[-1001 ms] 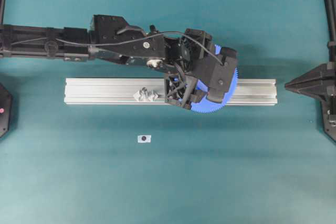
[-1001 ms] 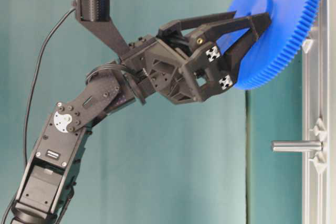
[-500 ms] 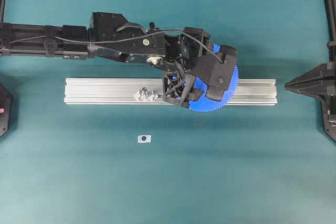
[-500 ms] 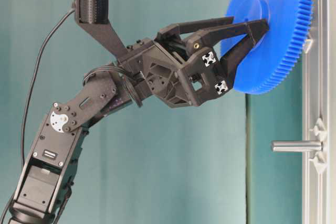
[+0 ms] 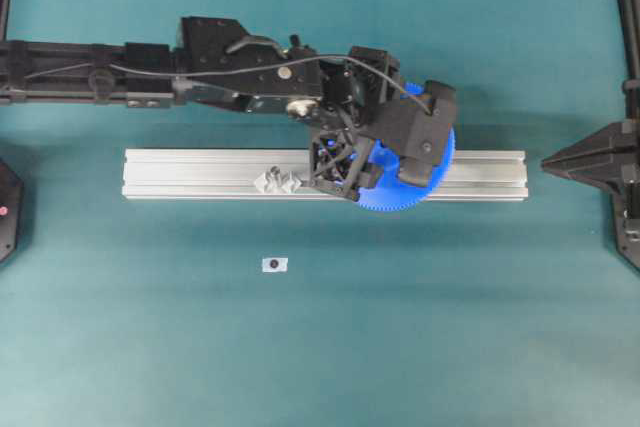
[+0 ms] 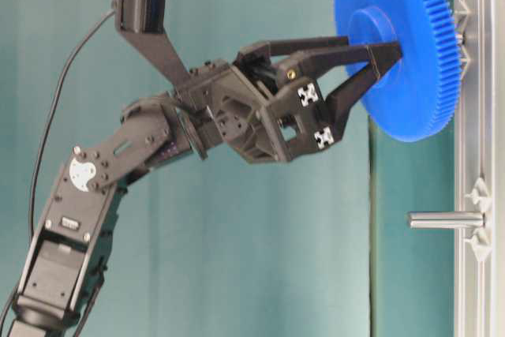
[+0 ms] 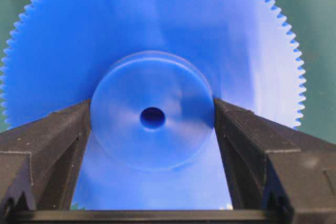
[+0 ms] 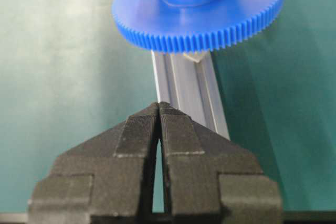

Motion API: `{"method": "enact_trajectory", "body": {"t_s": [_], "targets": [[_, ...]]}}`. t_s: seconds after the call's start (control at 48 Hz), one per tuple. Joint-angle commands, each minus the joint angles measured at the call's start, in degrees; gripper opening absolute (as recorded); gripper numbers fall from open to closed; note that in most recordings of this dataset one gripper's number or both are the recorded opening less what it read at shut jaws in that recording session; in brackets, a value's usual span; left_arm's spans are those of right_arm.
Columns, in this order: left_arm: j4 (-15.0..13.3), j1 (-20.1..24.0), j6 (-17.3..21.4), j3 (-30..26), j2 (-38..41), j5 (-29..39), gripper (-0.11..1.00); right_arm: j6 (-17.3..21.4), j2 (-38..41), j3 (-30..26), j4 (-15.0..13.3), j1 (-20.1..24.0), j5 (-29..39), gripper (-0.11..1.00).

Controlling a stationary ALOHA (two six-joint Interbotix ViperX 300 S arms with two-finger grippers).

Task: Insert the large gear onto the shaft.
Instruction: 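Align the gear's center hole above the right shaft with the left gripper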

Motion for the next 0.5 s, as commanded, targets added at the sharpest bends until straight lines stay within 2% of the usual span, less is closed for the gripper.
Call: {"method": "enact_trajectory", "body": {"t_s": [0.0, 0.167, 0.479], "targets": [[0.1, 0.5, 0.1, -1.8, 0.6, 0.4, 0.79, 0.5, 0.4, -0.5, -0.1, 0.0, -0.6, 0.09], [0.1, 0.5, -0.2, -3.8, 2.3, 2.3, 0.79, 0.5, 0.4, -0.5, 0.0, 0.0, -0.6, 0.09], [0.1, 0.6, -0.2, -3.9, 2.5, 4.1, 0.79, 0.5, 0.4, -0.4, 0.0, 0.0, -0.9, 0.09]]}}
